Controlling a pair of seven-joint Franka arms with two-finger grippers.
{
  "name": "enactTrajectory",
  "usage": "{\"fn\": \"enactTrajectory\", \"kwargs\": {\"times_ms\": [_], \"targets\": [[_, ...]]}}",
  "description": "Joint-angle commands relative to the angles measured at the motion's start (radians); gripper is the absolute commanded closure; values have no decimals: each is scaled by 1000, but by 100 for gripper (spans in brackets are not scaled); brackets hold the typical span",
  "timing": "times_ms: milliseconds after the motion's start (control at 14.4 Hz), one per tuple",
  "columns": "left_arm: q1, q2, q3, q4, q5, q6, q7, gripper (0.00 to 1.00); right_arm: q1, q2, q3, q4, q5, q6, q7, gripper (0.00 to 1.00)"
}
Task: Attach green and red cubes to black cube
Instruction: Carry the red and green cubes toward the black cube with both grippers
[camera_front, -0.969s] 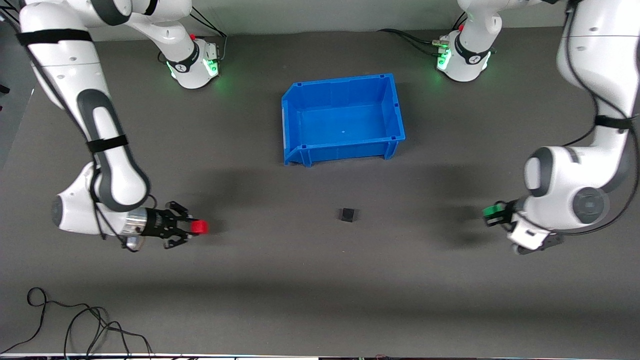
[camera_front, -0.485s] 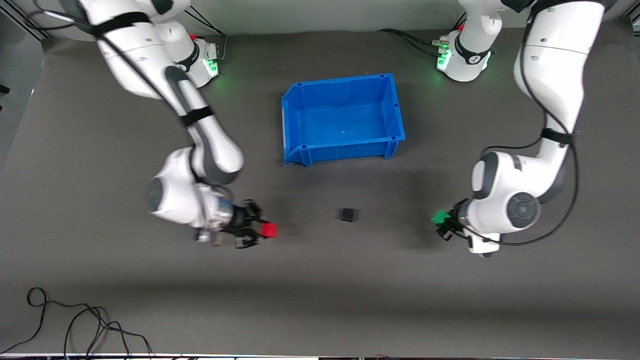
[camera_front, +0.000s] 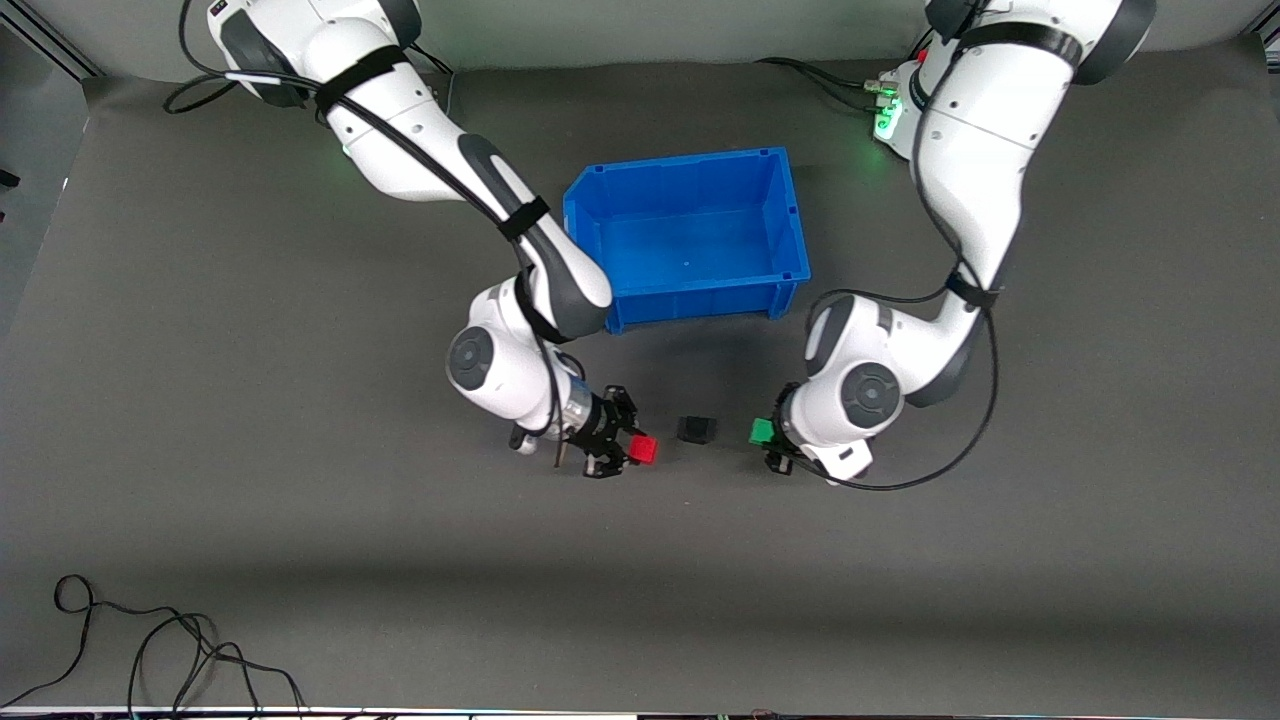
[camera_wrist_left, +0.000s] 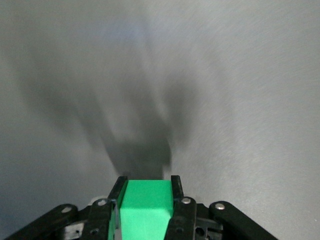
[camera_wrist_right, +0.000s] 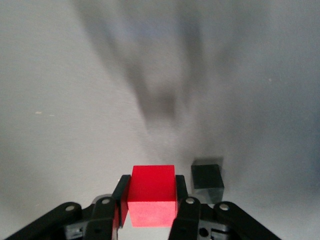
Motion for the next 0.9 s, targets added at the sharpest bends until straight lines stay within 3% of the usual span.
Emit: {"fn": "enactTrajectory", "kwargs": {"times_ms": [0, 346, 831], "targets": [[-9, 16, 13, 30, -32, 37, -158, 100, 46, 46, -15, 39, 18, 33, 41, 77], [-68, 37, 14, 34, -29, 60, -327, 100, 83, 68, -15, 27, -10, 43, -6, 77], [-108, 45, 14, 35, -26, 83, -335, 100, 94, 74, -15, 19, -11, 43, -58, 77]]}}
